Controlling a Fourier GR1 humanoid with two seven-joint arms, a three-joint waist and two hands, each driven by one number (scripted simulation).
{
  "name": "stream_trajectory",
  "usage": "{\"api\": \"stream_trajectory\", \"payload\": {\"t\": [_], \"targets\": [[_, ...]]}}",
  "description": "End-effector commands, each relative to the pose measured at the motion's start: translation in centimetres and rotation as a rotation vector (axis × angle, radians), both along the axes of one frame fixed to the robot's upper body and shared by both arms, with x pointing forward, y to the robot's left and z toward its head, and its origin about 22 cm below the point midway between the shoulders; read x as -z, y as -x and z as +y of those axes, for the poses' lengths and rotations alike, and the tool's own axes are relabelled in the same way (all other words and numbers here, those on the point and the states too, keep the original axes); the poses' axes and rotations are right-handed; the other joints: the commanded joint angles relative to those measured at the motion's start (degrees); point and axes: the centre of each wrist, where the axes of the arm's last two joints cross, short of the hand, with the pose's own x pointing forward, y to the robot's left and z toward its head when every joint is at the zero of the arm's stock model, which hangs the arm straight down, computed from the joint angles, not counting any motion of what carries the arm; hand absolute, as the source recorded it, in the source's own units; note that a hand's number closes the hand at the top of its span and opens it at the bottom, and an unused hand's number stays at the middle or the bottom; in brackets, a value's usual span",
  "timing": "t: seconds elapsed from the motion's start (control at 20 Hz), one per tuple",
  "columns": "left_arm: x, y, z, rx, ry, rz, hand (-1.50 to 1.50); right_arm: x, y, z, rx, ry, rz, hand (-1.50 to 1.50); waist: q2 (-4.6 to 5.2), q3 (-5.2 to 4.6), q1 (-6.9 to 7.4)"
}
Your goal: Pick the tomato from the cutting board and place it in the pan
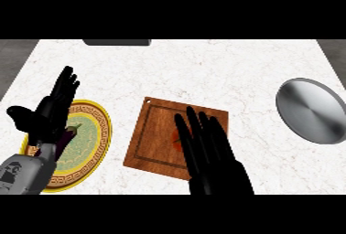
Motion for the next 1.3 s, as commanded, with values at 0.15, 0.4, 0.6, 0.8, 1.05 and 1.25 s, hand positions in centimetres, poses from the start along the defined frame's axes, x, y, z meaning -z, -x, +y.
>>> {"api": "stream_trajectory", "payload": {"t": [0.15,0.4,0.6,0.8,1.05,1.25], "targets": [[-0.9,-1.7,0.1,-0.009,0.022,0.005,0.0,1.5,-3.7,3.1,0.099,0.02,0.11,-1.5,0.1,0.04,-0.11],[-1.6,0.5,-0.8,-0.005,0.017,-0.019,0.0,3.1,-2.4,2.8,0.143,0.034,0.102,-1.5,-0.18,0.1,-0.24],[-0.7,0.4,1.2,-0.012,-0.01,-0.013,0.0,2.3,-3.8,2.1,0.209,0.057,0.154,-1.5,-0.09,0.06,-0.3],[-0.3,-0.5,0.1,-0.005,0.006,-0.004,0.0,3.9,-5.6,2.2,0.194,0.076,0.208,-1.5,0.01,0.07,-0.37],[0.3,-0.6,-0.7,-0.023,0.004,-0.007,0.0,5.9,-4.7,1.6,0.13,0.07,0.258,-1.5,-0.03,0.08,-0.66],[0.2,0.4,0.0,-0.005,0.01,0.014,0.0,6.9,-5.7,1.2,0.108,0.101,0.289,-1.5,-0.06,0.09,-0.52]]}}
